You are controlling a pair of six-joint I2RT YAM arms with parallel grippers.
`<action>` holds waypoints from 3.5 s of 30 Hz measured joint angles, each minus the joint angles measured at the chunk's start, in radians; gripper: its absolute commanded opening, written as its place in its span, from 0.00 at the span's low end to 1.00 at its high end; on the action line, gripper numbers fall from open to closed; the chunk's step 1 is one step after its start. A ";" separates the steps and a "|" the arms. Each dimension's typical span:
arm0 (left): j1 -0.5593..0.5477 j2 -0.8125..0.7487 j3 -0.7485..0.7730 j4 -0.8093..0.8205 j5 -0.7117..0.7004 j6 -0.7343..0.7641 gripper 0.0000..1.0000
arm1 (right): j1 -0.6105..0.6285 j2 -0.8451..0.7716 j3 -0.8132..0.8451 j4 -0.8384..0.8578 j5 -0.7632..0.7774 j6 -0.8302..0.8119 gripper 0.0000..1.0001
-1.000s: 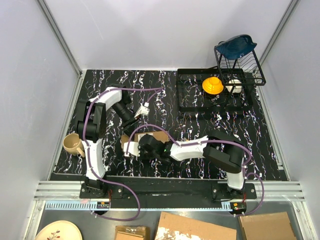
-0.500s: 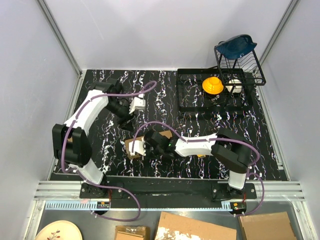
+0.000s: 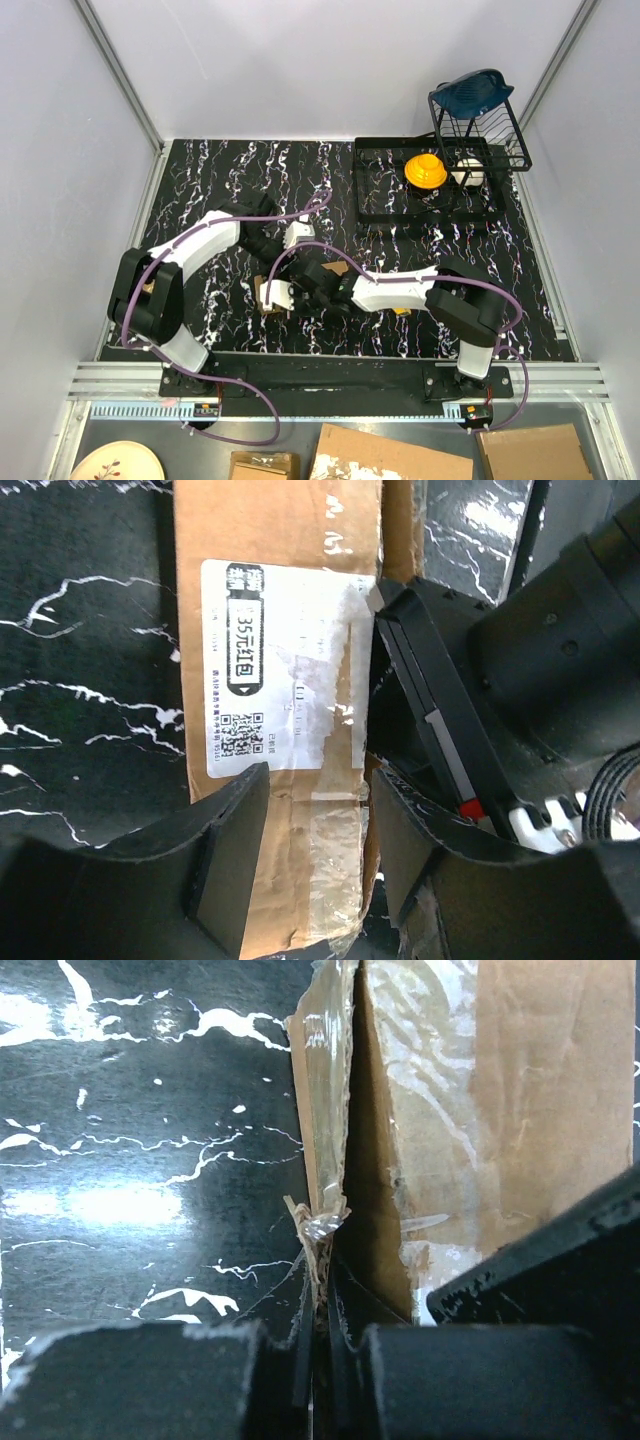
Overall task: Unpack the express box
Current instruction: Open the express box at the center of the board.
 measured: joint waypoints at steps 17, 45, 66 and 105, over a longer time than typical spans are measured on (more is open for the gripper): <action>-0.055 -0.102 -0.052 0.105 -0.036 -0.003 0.56 | -0.015 -0.002 0.000 -0.005 -0.029 -0.041 0.08; 0.095 -0.224 -0.064 -0.105 -0.082 0.192 0.84 | -0.033 0.012 -0.015 0.084 -0.114 -0.089 0.07; 0.125 -0.310 -0.163 0.105 -0.134 -0.016 0.84 | -0.063 0.032 -0.013 0.107 -0.113 -0.053 0.06; 0.178 -0.146 -0.156 0.463 -0.081 -0.142 0.81 | -0.196 0.037 -0.052 0.239 -0.082 0.108 0.02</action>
